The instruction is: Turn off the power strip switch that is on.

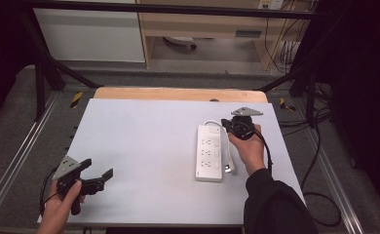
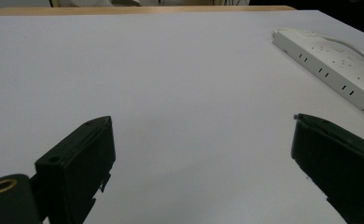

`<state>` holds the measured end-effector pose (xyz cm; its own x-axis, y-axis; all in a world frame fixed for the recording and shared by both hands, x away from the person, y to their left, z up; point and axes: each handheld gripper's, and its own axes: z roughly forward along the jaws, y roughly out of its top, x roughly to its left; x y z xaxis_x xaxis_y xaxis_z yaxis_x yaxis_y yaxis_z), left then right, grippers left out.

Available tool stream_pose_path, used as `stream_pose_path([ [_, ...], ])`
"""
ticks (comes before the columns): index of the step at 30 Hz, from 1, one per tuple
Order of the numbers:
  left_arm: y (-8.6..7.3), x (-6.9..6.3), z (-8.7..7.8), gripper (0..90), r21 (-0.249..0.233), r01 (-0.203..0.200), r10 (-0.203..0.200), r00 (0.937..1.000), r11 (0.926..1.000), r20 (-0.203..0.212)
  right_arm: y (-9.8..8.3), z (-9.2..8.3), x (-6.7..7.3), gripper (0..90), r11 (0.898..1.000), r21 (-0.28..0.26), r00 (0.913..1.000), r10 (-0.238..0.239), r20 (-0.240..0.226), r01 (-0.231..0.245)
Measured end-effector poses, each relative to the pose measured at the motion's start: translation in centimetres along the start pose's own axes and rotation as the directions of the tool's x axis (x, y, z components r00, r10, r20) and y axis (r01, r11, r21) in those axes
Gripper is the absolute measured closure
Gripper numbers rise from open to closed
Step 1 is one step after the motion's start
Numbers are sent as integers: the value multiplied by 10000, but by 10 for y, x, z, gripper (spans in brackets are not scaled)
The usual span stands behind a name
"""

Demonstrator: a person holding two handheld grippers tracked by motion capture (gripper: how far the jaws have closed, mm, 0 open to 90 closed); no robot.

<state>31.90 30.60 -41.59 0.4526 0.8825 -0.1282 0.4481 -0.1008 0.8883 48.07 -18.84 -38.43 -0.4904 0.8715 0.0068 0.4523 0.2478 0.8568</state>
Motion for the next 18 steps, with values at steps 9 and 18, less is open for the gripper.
stream_pose_path([
  [9,0,-1,1,61,42,-30,30,10000,10000,39,-3,5,3,900,9999,65,9998,116,-131,-115],
  [18,0,0,0,61,50,-11,11,10000,10000,11,-11,9,4,900,9992,312,9994,258,-241,-251],
])
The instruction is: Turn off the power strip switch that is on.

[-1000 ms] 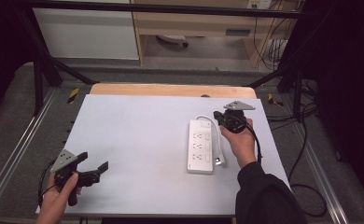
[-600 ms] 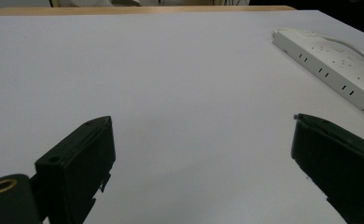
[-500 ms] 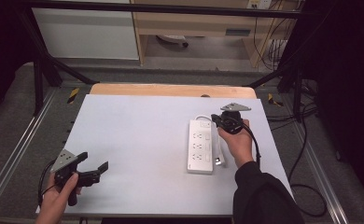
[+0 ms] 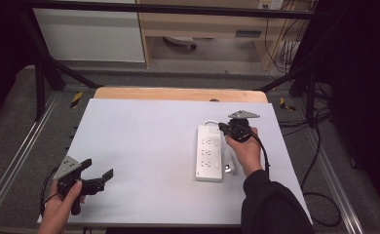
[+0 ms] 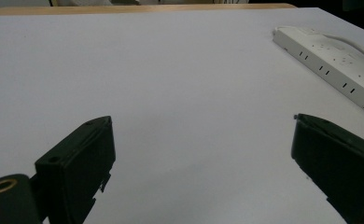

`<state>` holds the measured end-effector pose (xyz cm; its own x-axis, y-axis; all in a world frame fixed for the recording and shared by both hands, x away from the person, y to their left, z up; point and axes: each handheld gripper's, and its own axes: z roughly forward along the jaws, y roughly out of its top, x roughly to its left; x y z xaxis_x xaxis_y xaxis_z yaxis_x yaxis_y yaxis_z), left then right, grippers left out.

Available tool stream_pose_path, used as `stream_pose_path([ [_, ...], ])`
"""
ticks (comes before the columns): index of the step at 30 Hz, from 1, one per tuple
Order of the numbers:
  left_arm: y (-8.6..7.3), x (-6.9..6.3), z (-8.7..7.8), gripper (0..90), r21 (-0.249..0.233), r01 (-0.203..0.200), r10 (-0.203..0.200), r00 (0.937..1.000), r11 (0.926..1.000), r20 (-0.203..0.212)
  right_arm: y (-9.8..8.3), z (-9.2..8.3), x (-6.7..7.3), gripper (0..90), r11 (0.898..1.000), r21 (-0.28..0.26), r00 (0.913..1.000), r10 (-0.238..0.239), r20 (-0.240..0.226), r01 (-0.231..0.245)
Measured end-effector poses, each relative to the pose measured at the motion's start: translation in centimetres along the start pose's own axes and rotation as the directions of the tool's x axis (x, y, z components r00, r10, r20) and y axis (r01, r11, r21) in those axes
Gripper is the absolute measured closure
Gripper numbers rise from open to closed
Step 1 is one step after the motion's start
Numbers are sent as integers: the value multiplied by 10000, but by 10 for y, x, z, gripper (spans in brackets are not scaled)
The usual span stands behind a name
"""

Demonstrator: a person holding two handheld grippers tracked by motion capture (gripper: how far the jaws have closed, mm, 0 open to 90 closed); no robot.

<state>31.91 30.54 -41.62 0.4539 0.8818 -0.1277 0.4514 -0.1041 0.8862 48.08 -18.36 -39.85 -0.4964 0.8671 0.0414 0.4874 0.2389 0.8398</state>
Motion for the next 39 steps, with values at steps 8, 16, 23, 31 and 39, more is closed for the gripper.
stream_pose_path([
  [8,0,0,0,61,29,-20,20,10000,10000,-19,-7,1,0,900,9998,16,9998,195,-73,-195],
  [16,-1,0,0,61,53,-50,49,10000,10000,7,-14,4,0,900,9995,134,9995,290,-135,-288],
  [23,-1,0,1,61,46,-48,48,10000,10000,-7,-17,6,4,900,9995,128,9993,283,-248,-280],
  [31,-1,0,1,61,68,-36,36,10000,10000,8,-25,9,6,900,9988,325,9988,373,-329,-363],
  [39,0,0,0,61,86,-42,42,10000,10000,2,-32,9,8,900,9978,541,9982,397,-449,-372],
])
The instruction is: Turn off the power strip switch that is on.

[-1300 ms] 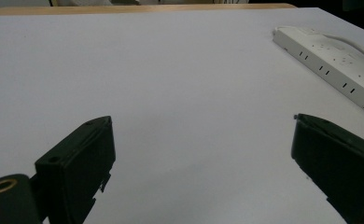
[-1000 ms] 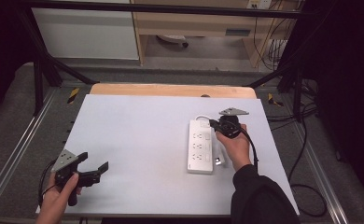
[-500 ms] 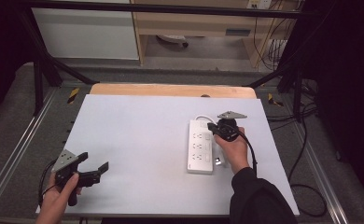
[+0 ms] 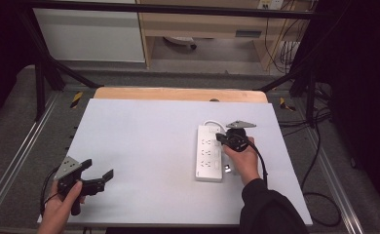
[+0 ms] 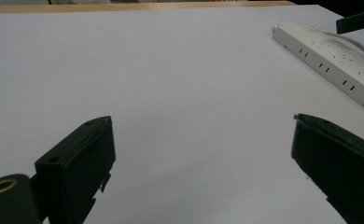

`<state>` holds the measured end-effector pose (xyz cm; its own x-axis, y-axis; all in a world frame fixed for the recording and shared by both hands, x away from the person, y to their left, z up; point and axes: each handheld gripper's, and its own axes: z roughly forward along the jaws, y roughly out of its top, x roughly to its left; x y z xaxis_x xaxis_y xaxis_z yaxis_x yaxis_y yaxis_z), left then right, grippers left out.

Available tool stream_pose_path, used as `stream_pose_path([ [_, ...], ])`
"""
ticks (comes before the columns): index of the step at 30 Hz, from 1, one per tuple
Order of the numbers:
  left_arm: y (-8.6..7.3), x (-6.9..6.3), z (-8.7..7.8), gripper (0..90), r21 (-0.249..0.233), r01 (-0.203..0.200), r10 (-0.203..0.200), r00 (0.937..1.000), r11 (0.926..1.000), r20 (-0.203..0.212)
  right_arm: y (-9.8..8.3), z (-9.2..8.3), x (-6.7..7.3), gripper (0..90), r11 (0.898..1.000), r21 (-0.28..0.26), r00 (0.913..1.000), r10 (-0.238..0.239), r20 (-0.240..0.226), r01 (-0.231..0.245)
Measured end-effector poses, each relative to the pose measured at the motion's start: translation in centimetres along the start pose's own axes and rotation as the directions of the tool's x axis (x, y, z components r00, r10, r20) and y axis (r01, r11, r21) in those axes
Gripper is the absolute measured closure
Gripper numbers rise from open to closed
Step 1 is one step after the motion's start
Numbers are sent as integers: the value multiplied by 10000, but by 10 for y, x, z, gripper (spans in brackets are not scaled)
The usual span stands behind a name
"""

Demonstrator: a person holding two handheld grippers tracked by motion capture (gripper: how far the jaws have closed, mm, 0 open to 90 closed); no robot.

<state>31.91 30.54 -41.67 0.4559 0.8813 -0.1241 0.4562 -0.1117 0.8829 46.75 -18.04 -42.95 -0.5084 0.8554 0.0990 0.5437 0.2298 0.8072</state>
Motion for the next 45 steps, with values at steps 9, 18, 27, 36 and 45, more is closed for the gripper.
stream_pose_path([
  [9,0,1,-1,61,-40,36,-36,10000,10000,-16,-7,-4,-1,900,10000,29,10000,53,-8,-53],
  [18,0,1,-1,61,-28,15,-15,10000,10000,-22,-9,-4,4,900,10000,-4,9999,-40,-117,40],
  [27,0,1,-1,61,-60,61,-61,10000,10000,-4,-11,-7,4,900,10000,-17,9999,-14,-110,14],
  [36,0,1,-1,61,-15,52,-52,10000,10000,12,-14,-5,5,900,10000,81,9999,-4,-152,5],
  [45,0,1,-1,61,-27,74,-74,10000,10000,15,-16,-4,6,900,10000,22,9999,-16,-125,16],
])
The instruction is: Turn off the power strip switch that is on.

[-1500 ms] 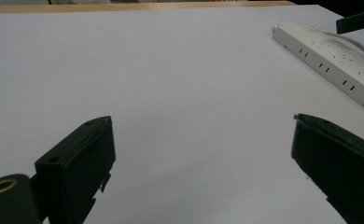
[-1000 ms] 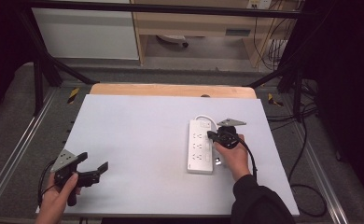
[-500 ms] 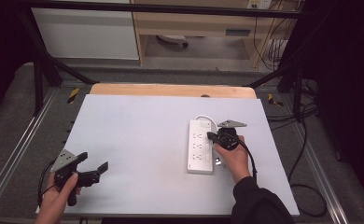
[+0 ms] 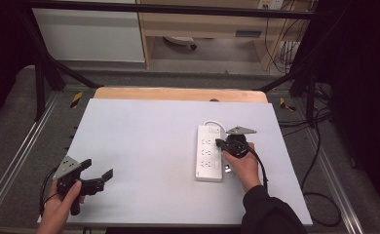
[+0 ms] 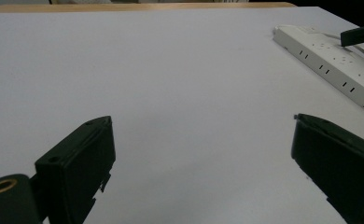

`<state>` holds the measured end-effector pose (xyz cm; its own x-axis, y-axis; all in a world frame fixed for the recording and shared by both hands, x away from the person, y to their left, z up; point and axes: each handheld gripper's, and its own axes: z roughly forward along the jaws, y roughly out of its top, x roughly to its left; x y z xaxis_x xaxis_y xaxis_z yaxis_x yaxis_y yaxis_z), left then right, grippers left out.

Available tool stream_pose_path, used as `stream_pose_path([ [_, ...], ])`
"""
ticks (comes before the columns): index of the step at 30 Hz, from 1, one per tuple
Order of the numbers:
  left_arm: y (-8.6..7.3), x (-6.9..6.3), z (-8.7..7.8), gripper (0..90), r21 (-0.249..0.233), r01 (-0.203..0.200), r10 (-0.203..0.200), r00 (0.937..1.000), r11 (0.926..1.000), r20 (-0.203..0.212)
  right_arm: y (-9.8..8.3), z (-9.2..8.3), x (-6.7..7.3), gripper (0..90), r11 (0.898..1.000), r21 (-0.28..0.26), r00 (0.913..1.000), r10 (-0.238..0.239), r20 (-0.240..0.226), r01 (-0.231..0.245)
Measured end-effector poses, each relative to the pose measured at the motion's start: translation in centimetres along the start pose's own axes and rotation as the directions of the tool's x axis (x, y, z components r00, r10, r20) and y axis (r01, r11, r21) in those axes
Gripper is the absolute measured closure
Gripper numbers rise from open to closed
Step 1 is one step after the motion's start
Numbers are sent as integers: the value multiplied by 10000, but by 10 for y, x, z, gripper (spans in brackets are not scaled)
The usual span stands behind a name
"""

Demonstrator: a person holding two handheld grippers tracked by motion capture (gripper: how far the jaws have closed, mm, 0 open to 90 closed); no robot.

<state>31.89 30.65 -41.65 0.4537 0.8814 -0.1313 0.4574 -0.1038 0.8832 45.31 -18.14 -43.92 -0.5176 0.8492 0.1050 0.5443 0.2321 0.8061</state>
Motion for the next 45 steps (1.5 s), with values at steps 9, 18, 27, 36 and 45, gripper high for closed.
stream_pose_path([
  [9,0,0,0,61,20,-8,8,10000,10000,13,-2,0,2,900,9999,-145,10000,-3,-80,2],
  [18,0,0,0,61,10,-13,13,10000,10000,15,-6,1,3,900,9995,-317,9999,-54,-93,51],
  [27,0,0,0,61,11,-20,20,10000,10000,16,-6,1,3,900,9998,-191,10000,-36,-82,35],
  [36,0,0,0,61,4,-18,18,10000,10000,13,-7,1,3,900,9996,-282,10000,-25,-87,23],
  [45,0,0,0,61,2,-25,25,10000,10000,10,-7,1,3,900,9995,-277,9999,-127,-65,126],
])
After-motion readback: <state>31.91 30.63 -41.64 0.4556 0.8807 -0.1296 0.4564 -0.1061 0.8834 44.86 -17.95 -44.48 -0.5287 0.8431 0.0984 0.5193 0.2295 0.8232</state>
